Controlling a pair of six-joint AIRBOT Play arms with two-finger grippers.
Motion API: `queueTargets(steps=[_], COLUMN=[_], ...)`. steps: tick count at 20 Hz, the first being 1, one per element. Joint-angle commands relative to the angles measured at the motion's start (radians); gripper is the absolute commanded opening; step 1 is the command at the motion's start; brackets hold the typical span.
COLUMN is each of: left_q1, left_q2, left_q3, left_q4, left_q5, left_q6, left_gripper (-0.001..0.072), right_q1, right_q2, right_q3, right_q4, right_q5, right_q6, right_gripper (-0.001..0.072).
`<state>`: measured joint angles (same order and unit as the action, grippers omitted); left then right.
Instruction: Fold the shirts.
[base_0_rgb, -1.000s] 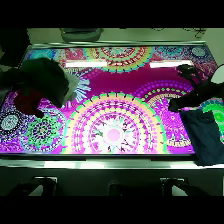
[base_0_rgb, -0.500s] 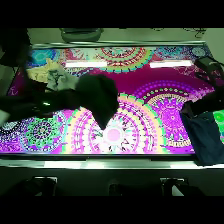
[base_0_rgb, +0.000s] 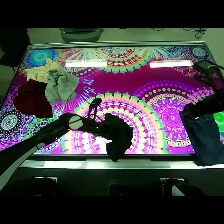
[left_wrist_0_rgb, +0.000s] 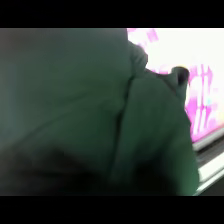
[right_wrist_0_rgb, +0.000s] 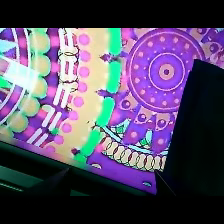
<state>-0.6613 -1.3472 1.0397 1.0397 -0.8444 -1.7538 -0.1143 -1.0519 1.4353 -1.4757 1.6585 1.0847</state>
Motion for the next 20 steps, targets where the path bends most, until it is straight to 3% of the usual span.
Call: queueTargets(steps=[1,5,8,10,15,20], left_q1=[0.110,0.299,0.384,0.393,0.332,0.288], left_q2=[-0.024,0.080,0.126,0.115,0.050,-0.036], left_q3=[0.096,0.120,-0.017,-0.125,-0.280,-0.283], left_q4=[-0.004,0.088,0.104,0.042,-0.290,-0.421], left_q5=[-0.154,-0.353,-0.365,-0.292,-0.014,0.157], left_q6=[0.068,0.162,0.185,0.188,0.187,0.183], left_gripper=[0.0720,0.0718,0.0715,0.0716,0.0719,0.0716], right_q1=[0.001,0.002,0.002,0.002,0.001,0.001], right_q2=[-0.079,-0.108,-0.108,-0.108,-0.108,-0.108], right_q3=[-0.005,-0.170,-0.374,-0.476,-0.564,-0.564], right_q4=[0.128,0.384,0.492,0.504,0.504,0.503], right_q5=[0.000,-0.034,-0.044,-0.084,-0.154,-0.201], right_q6=[-0.008,-0.098,-0.157,-0.165,-0.171,-0.184], right_gripper=[0.0607,0.0609,0.0610,0.0610,0.0609,0.0609])
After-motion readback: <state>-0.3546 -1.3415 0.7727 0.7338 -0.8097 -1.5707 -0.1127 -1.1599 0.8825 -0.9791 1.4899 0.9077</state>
